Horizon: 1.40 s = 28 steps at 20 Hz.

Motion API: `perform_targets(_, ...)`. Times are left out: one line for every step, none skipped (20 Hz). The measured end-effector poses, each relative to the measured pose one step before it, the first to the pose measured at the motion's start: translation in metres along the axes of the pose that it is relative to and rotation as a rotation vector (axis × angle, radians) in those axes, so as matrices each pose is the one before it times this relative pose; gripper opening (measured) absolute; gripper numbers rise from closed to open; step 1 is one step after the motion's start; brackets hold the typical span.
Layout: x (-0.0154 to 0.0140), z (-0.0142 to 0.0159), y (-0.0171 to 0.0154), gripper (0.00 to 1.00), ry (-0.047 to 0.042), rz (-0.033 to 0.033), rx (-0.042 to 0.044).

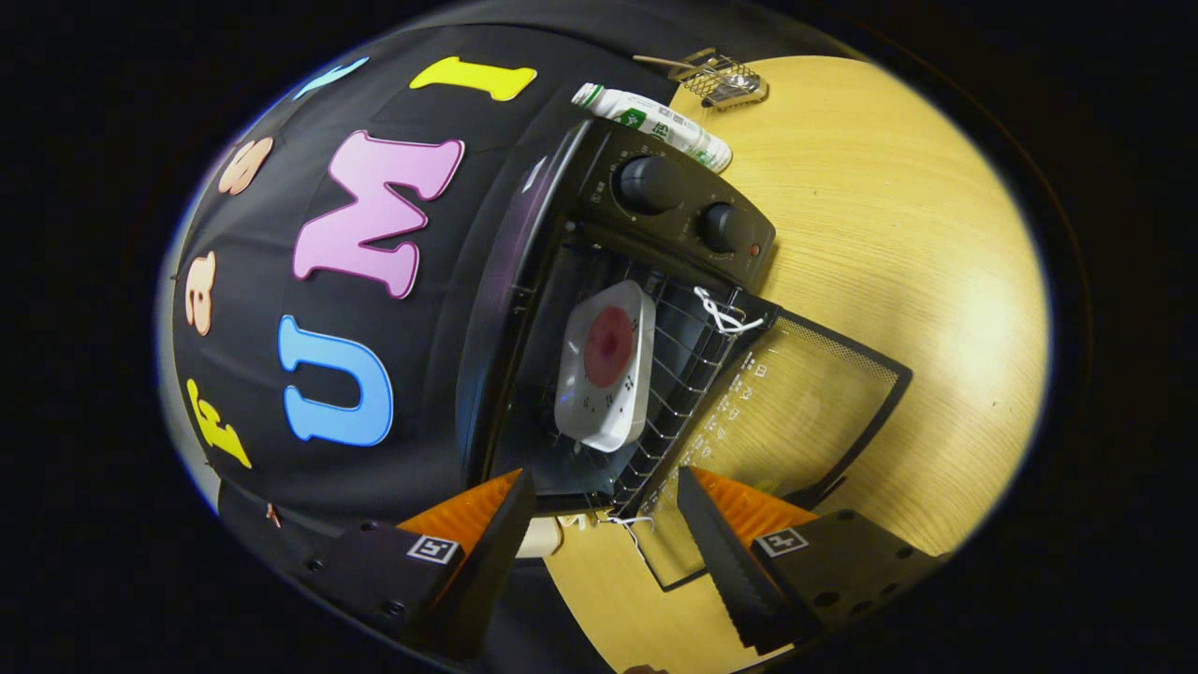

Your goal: Open the toaster oven, put the food inside, and close the toaster oven door.

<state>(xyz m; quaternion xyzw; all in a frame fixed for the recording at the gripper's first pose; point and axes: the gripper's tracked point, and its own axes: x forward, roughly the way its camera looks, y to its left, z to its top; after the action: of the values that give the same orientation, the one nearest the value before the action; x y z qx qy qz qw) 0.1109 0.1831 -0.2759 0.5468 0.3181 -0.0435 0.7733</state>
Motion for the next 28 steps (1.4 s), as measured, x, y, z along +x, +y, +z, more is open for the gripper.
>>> perform_targets(-0.00759,-0.00272,0.00063,0.98,-0.00295,-0.00158,-0.02553)
perform_targets(-0.00703,-0.00366,-0.00014,0.98,-0.0036,-0.01002,-0.03808)
perform_targets(-0.00725,-0.00337,0.00227,0.99,-0.00068,0.0013,-0.04523)
perform_targets(-0.00695,-0.00245,0.00307,0.99,-0.00278,0.00397,-0.04583)
perform_targets(-0.00651,-0.00005,0.0031,0.99,-0.00696,0.00318,-0.04304)
perform_targets(-0.00662,-0.001,0.00417,0.98,-0.00688,0.00302,-0.04162)
perform_targets(-0.00488,-0.00087,0.00287,0.98,-0.00495,-0.00118,-0.04939)
perform_targets(-0.00366,-0.00399,-0.00188,0.99,-0.00048,-0.01891,-0.0626)
perform_targets(-0.00402,-0.00456,-0.00512,0.98,0.00617,-0.01973,-0.07021)
perform_targets(-0.00372,-0.00435,-0.00181,0.99,-0.00217,-0.00982,-0.0696)
perform_targets(-0.00372,-0.00284,-0.00419,0.99,-0.00805,-0.01477,-0.06441)
perform_targets(-0.0041,-0.00401,-0.00431,0.99,0.00044,-0.01909,-0.05298)
perform_targets(-0.00285,-0.00562,-0.00521,0.99,0.00862,-0.01967,-0.04901)
perform_targets(-0.00233,-0.00841,-0.0019,0.99,0.01244,-0.01092,-0.04754)
perform_targets(-0.00182,-0.00829,-0.00287,0.99,0.01693,-0.00802,-0.05091)
perform_targets(-0.00077,-0.00792,-0.00469,0.99,0.01449,-0.01187,-0.05234)
perform_targets(-0.00107,-0.00548,-0.0051,0.99,0.00644,-0.01658,-0.04512)
perform_targets(-0.00131,-0.0052,-0.00417,0.99,0.00398,-0.0138,-0.03341)
perform_targets(0.00049,-0.00328,-0.00535,0.99,0.00156,-0.01471,-0.02544)
perform_targets(0.00053,-0.00247,-0.00429,0.99,0.00126,-0.01286,-0.02194)
perform_targets(0.00122,-0.00364,-0.00544,0.99,0.00792,-0.01351,-0.02382)
perform_targets(0.00161,-0.00528,-0.00544,0.99,0.01546,-0.0159,-0.02201)
perform_targets(0.00165,-0.00732,-0.00773,0.99,0.02627,-0.02481,-0.02161)
perform_targets(-0.00065,-0.00107,-0.00812,0.99,0.02174,-0.01971,-0.01575)
perform_targets(0.00362,-0.00466,-0.0022,0.99,0.01525,-0.00585,-0.01197)
perform_targets(0.00332,-0.00533,-0.00274,0.99,0.01381,-0.00896,-0.01358)
perform_targets(0.00308,-0.00378,-0.00197,0.99,0.01127,-0.00705,-0.01229)
perform_targets(0.00498,-0.00278,-0.00023,0.99,0.00874,-0.00523,-0.01665)
